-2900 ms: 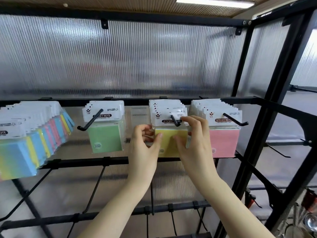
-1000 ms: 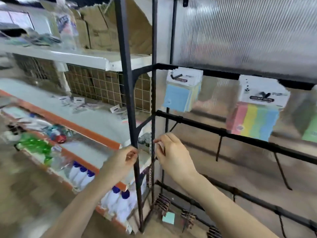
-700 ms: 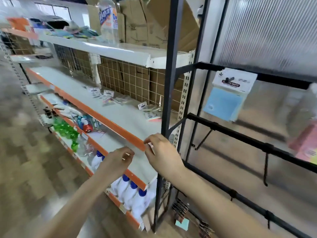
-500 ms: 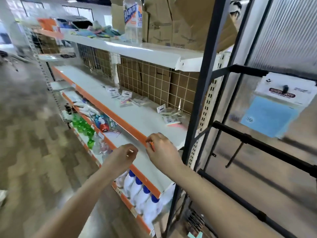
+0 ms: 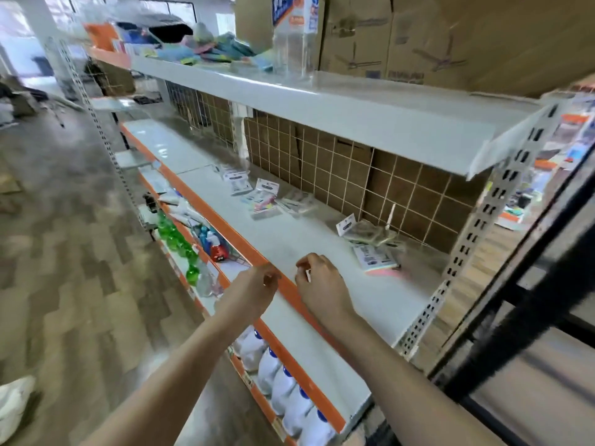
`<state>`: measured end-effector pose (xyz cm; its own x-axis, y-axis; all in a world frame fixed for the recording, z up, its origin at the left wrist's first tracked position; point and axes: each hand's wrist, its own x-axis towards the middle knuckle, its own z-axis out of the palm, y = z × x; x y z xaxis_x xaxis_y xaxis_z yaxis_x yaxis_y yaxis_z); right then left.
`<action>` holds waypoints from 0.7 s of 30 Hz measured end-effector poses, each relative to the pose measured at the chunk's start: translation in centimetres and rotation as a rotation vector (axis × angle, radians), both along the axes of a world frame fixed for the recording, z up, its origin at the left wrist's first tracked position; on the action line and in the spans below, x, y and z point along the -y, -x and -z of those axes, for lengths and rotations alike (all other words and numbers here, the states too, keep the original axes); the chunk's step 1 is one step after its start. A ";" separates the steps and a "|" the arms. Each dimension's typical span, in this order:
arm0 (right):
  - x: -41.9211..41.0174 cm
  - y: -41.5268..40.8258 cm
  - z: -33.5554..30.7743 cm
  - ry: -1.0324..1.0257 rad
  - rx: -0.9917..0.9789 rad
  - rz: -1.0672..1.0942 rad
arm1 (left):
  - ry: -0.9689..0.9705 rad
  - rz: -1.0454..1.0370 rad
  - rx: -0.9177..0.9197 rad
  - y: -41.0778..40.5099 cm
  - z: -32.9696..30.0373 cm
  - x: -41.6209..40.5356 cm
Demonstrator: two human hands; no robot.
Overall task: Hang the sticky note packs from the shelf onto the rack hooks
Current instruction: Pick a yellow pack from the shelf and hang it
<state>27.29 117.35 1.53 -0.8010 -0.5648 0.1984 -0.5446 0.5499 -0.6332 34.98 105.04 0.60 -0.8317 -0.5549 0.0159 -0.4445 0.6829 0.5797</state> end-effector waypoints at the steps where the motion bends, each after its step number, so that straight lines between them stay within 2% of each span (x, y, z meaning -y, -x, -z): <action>1: 0.7 0.4 0.1 -0.009 0.003 0.014 | -0.005 -0.004 0.004 0.5 0.1 0.8; 6: 4.4 1.9 0.9 -0.076 -0.045 0.035 | 0.025 -0.047 0.022 2.6 0.2 4.5; 12: 8.6 4.7 1.9 -0.116 0.009 0.053 | 0.026 -0.024 0.024 5.8 1.1 9.1; 21: 17.2 12.9 3.5 -0.172 -0.034 0.185 | 0.037 0.061 -0.074 13.0 2.2 18.3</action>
